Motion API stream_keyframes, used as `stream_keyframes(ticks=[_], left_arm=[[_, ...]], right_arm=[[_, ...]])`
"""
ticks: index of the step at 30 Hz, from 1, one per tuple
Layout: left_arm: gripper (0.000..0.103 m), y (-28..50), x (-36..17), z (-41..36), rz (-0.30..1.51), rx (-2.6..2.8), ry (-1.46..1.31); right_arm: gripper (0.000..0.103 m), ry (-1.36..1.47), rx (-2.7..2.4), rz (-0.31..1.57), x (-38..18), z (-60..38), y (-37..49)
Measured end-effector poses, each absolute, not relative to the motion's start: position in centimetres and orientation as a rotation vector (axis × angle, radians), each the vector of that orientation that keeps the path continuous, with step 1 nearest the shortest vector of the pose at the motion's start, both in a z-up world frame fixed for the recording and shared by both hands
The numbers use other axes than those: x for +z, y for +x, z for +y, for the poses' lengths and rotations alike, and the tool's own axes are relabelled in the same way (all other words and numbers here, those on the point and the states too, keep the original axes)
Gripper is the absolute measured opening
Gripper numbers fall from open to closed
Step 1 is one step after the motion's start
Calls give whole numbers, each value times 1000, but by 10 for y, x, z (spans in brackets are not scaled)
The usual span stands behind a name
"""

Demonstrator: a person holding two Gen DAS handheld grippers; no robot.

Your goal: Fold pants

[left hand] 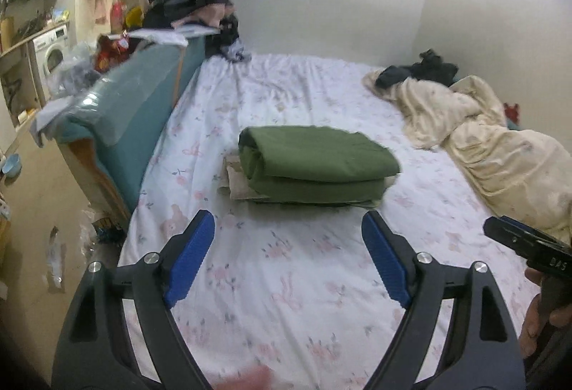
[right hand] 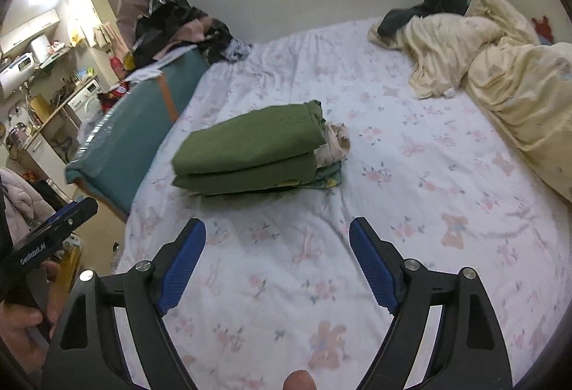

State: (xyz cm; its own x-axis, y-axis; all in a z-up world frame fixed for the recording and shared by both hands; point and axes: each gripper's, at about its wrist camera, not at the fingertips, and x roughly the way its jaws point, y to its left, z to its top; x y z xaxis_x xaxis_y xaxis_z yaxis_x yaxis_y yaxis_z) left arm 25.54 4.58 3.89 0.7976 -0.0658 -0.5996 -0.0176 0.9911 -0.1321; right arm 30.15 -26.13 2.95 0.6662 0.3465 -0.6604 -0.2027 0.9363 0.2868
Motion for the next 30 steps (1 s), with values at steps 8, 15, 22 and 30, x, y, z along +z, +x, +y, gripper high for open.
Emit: stream_keyframes(ticks=[8, 15, 22, 30], left_arm=[[102, 143, 66, 35, 551, -49, -147], [102, 59, 64, 28, 503, -39, -127], [102, -2, 57, 20, 469, -22, -84], [102, -20, 11, 11, 542, 10, -73]], right_arm=[[100, 183, 323, 650, 66, -262, 181], [103, 120, 273, 548, 80, -260, 93], [103, 112, 254, 505, 65, -268, 33], [103, 121, 221, 530, 21, -275, 4]])
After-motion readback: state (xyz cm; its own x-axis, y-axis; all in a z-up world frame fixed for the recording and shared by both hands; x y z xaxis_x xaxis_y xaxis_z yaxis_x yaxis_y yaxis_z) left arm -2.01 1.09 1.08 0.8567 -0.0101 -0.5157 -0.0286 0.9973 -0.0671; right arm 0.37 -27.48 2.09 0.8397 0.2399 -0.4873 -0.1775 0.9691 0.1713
